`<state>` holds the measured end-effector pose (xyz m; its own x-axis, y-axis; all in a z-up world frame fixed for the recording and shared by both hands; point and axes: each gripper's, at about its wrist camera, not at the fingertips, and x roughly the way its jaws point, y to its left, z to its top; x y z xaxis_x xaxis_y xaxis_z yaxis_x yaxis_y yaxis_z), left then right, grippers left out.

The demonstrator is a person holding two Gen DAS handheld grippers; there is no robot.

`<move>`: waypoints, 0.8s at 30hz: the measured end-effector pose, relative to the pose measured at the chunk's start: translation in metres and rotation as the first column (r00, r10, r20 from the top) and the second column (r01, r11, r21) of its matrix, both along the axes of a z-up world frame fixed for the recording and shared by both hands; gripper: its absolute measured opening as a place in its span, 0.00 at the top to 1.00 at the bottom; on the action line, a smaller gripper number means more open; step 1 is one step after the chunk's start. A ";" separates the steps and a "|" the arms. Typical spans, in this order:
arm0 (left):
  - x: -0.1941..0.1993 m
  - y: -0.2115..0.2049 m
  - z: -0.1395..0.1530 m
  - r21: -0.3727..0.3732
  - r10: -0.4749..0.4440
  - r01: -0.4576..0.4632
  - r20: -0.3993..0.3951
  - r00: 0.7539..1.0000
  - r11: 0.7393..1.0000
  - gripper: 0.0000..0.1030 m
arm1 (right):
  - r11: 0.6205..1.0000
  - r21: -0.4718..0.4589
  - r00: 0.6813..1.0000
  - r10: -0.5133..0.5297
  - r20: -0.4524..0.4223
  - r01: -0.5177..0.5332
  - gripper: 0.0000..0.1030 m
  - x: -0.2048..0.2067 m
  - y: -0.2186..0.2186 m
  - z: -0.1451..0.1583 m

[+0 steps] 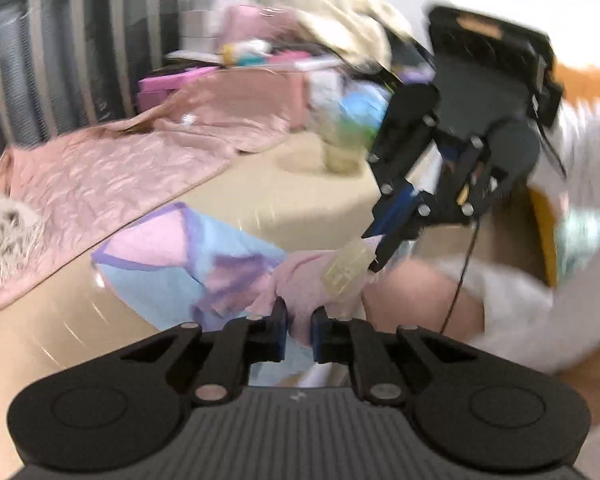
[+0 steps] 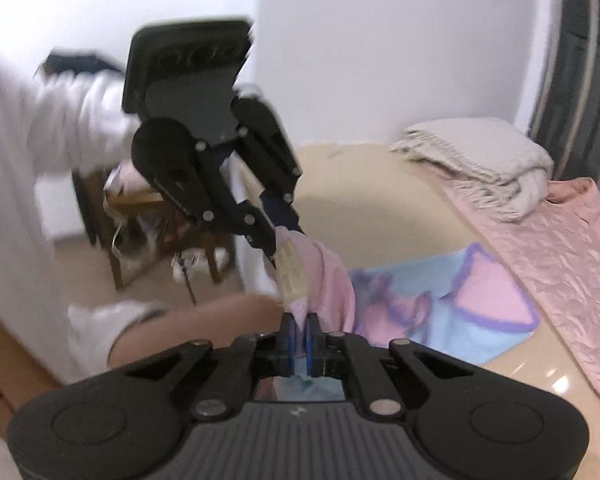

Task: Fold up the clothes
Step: 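Press the folded garment flat with both grippers and open them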

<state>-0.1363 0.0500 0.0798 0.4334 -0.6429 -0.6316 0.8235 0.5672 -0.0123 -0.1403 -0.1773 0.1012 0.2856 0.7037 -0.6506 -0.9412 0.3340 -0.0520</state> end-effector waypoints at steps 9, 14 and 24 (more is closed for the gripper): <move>0.105 0.009 -0.040 -0.141 0.389 -0.431 -0.251 0.886 0.891 0.60 | 0.952 -0.022 0.949 -0.303 0.087 0.306 0.89 0.116 0.021 -0.039; 0.094 0.033 -0.040 -0.192 0.529 -0.600 -0.318 0.787 0.777 0.47 | 0.864 0.077 0.862 -0.502 0.064 0.497 0.73 0.101 -0.007 -0.044; 0.076 0.019 -0.065 -0.125 0.661 -0.736 -0.360 0.659 0.666 0.74 | 0.811 0.180 0.830 -0.537 -0.150 0.557 0.71 0.064 0.018 -0.083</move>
<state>-0.0602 0.0689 0.0152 0.6593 -0.3608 -0.6597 0.1231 0.9173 -0.3787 -0.0760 -0.1598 0.0185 0.6129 0.5685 -0.5488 -0.5965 0.7884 0.1504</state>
